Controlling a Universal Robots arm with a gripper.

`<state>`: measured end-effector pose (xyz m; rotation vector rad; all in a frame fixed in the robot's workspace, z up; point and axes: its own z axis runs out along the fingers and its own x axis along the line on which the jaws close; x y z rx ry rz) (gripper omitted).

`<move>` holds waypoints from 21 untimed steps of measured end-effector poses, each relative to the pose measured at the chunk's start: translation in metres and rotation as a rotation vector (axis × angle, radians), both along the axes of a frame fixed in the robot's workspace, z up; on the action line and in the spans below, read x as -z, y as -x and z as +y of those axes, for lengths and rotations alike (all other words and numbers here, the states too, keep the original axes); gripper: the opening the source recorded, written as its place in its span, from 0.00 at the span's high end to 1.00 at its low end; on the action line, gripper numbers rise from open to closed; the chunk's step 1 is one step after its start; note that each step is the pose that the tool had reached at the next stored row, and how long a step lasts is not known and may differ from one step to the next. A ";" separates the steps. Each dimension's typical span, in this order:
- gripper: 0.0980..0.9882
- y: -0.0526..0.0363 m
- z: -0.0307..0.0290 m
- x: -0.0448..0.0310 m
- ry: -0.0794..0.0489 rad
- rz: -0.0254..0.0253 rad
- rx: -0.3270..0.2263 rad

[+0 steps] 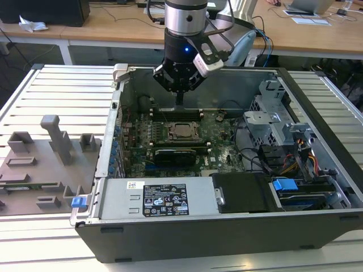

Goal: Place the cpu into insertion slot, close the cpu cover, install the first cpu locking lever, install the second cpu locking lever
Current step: 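Install the first cpu locking lever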

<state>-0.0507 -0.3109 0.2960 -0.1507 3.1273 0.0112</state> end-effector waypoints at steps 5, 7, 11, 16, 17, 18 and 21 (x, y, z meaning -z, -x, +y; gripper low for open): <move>0.99 0.0001 0.0000 0.0000 0.000 -0.0001 -0.002; 0.99 0.0013 0.0000 0.0000 0.000 0.0000 -0.002; 0.99 0.0041 0.0000 0.0000 0.000 -0.0001 -0.002; 0.99 0.0043 0.0000 -0.0010 0.000 -0.0002 -0.002; 0.99 0.0043 0.0000 -0.0016 0.000 -0.0002 -0.002; 0.99 0.0042 0.0000 -0.0021 0.000 -0.0003 -0.002; 0.99 0.0042 0.0000 -0.0040 0.000 -0.0005 -0.002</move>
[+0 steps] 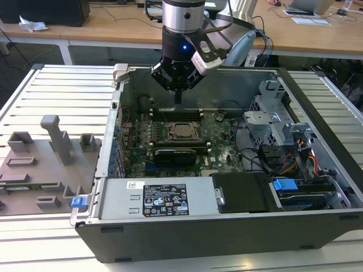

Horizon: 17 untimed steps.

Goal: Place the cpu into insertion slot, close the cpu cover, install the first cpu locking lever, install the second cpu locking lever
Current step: 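Install the first cpu locking lever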

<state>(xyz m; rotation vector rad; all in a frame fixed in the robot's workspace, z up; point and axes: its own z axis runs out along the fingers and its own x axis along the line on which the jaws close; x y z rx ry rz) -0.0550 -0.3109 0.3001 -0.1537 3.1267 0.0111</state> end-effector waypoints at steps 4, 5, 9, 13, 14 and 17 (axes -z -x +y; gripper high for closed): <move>0.99 0.0005 0.0000 -0.0002 0.000 0.0001 0.000; 0.99 0.0029 0.0000 -0.0002 0.000 0.0002 0.000; 0.99 0.0097 0.0000 -0.0002 0.000 0.0002 0.000; 0.99 0.0170 0.0000 -0.0001 0.000 0.0000 0.000; 0.99 0.0181 0.0000 -0.0001 0.000 0.0001 0.000; 0.99 0.0239 0.0000 -0.0001 0.000 0.0001 0.000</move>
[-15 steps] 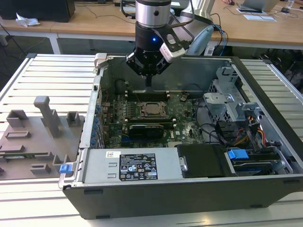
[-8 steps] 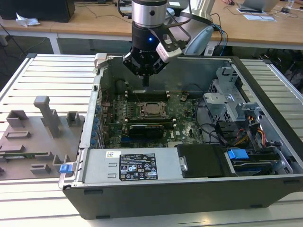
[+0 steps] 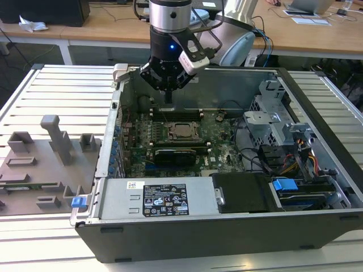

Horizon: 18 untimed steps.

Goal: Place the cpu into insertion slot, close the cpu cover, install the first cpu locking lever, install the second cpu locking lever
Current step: 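Install the first cpu locking lever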

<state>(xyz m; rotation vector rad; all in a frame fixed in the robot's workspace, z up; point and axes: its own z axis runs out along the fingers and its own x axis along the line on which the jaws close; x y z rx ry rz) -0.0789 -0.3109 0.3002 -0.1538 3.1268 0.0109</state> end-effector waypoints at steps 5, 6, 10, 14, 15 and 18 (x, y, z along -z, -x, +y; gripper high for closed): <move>0.99 0.0083 0.0000 0.0000 0.000 0.0000 0.000; 0.99 0.0100 0.0000 0.0000 0.000 0.0000 0.000; 0.99 0.0178 0.0000 0.0000 0.000 0.0000 0.000; 0.99 0.0271 0.0000 0.0000 0.000 -0.0001 0.000; 0.99 0.0302 0.0000 0.0000 0.000 -0.0001 0.000; 0.99 0.0356 0.0000 0.0000 0.000 -0.0001 0.000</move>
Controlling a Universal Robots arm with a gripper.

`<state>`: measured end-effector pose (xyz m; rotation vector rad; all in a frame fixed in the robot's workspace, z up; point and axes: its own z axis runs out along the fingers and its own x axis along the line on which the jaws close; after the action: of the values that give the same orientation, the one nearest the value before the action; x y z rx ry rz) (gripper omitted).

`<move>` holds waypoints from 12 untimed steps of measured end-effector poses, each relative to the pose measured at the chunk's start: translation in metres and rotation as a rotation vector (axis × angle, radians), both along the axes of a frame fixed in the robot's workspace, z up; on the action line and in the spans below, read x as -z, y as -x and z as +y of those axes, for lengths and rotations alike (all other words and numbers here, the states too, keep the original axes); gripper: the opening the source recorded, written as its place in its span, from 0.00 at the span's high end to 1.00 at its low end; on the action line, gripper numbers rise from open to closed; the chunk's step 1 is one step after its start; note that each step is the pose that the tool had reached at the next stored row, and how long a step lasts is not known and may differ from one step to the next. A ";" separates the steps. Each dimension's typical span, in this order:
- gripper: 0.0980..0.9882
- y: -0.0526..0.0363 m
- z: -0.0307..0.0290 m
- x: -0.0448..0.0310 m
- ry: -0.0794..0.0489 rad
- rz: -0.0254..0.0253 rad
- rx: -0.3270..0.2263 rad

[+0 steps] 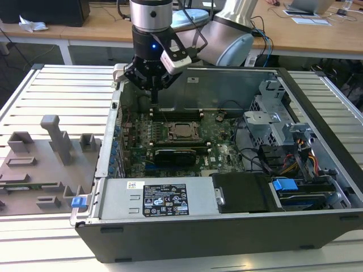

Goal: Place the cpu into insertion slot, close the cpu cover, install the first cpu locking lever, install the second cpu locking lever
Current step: 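Install the first cpu locking lever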

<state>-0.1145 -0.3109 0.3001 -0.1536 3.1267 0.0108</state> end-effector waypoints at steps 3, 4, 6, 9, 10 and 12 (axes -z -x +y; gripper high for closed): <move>0.99 0.0051 0.0000 0.0000 0.000 -0.0001 0.000; 0.99 0.0073 0.0000 0.0000 0.000 0.0000 0.000; 0.99 0.0104 0.0000 0.0000 0.000 0.0000 0.000; 0.99 0.0176 0.0000 0.0000 0.000 -0.0001 0.000; 0.99 0.0202 0.0000 0.0000 0.000 -0.0001 0.000; 0.99 0.0252 0.0000 0.0000 0.000 -0.0001 0.000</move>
<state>-0.1397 -0.3109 0.3001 -0.1538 3.1267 0.0108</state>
